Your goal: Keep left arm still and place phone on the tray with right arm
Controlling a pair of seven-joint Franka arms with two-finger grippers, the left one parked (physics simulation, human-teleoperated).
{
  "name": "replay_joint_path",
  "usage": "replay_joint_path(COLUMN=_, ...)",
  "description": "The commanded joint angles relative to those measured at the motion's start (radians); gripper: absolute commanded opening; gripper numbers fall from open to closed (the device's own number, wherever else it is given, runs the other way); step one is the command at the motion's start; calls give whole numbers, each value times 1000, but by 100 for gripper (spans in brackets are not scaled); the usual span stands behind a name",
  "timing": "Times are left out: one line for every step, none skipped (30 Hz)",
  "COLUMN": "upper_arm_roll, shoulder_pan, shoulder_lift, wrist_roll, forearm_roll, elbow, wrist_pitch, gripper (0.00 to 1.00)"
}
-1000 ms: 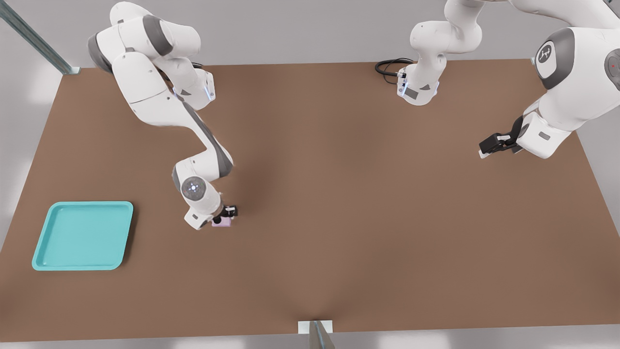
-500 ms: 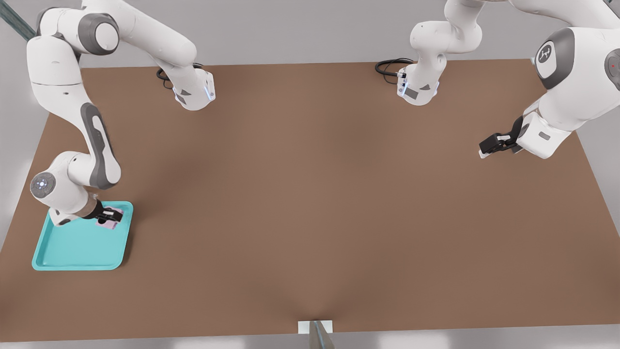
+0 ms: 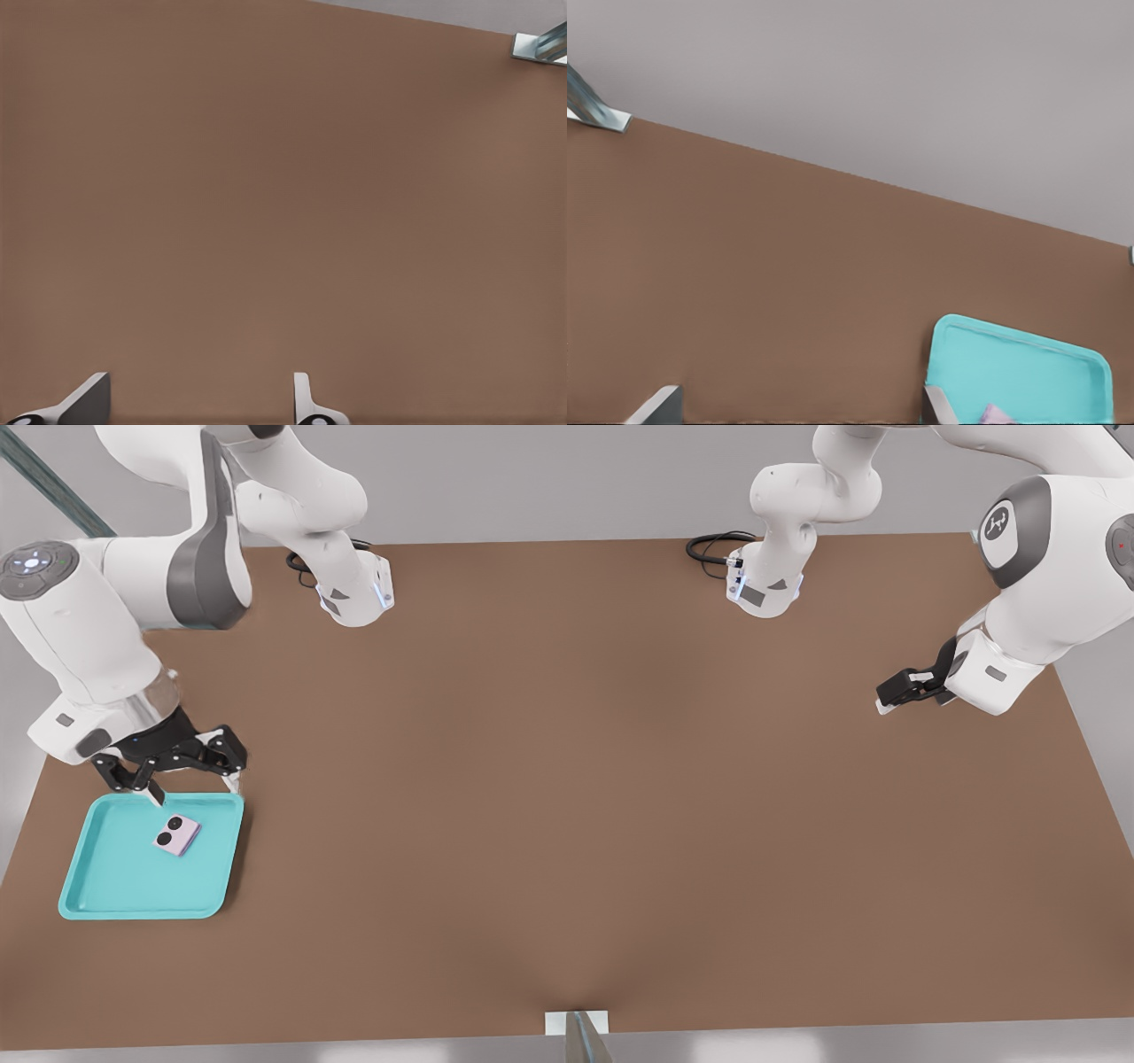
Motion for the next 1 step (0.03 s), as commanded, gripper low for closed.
replay_joint_path(upper_arm_roll=-3, shoulder_pan=-35, shoulder_lift=-2, wrist_roll=121, forearm_roll=24, elbow=5, wrist_pitch=-227, gripper=100)
